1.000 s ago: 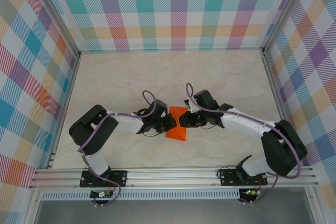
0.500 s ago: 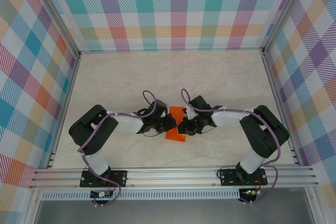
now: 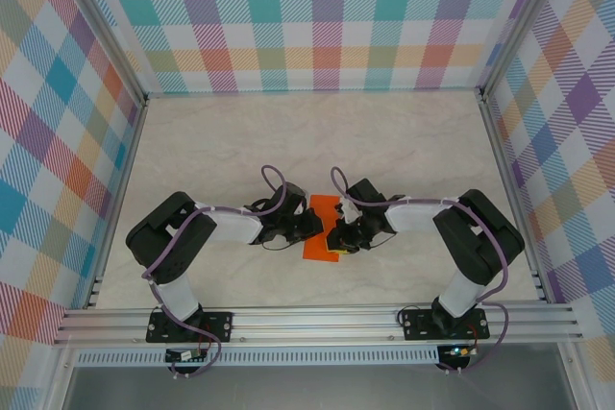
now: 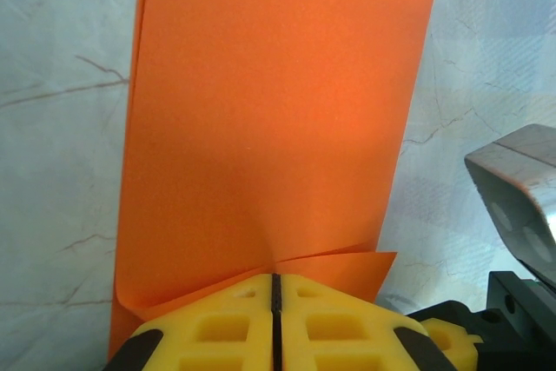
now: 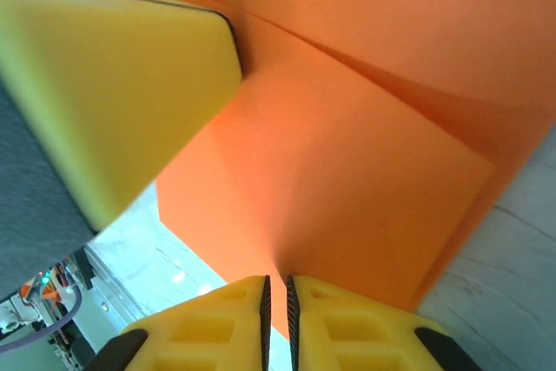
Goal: Fold a paper plane with a square sheet of paper (pick it up from the middle)
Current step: Fold the triangle a second time at the center of the table.
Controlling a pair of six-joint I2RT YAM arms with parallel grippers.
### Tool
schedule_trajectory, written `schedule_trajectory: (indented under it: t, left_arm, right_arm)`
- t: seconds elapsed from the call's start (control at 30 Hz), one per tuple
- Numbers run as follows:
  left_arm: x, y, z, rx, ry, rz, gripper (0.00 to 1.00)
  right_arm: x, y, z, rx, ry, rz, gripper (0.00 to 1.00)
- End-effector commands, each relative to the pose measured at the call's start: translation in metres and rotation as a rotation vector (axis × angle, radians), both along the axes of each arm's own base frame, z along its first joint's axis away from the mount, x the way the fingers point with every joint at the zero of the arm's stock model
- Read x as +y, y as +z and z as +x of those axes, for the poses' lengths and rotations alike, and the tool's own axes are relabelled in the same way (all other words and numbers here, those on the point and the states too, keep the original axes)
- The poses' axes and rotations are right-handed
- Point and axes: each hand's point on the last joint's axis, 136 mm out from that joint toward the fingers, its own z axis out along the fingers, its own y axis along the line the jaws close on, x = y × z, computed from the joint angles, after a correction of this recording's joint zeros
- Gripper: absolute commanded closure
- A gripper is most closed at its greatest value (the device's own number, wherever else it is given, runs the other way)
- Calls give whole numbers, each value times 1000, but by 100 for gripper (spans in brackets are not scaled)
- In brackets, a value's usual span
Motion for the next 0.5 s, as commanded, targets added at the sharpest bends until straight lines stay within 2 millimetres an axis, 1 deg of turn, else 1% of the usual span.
schedule_trajectory:
  t: [0.0, 0.1, 0.2, 0.27, 0.37, 0.47]
  left_arm:
    - [25, -38, -27, 90, -9, 146, 91]
    - [25, -39, -28, 94, -10, 149, 92]
    - [27, -40, -28, 93, -5, 155, 92]
    - [27, -41, -28, 96, -5, 156, 92]
    - [27, -41, -28, 97, -7, 154, 92]
    - [27, -41, -28, 96, -6, 154, 92]
  right_arm:
    - [-12, -14, -15, 46, 20, -40, 84]
    - [-19, -19, -19, 54, 22, -74, 84]
    - [-21, -19, -20, 58, 22, -87, 84]
    - [-19, -12, -19, 49, 25, -73, 84]
    - [-13, 3, -18, 26, 31, -32, 84]
    - [-15, 11, -22, 27, 30, -24, 84]
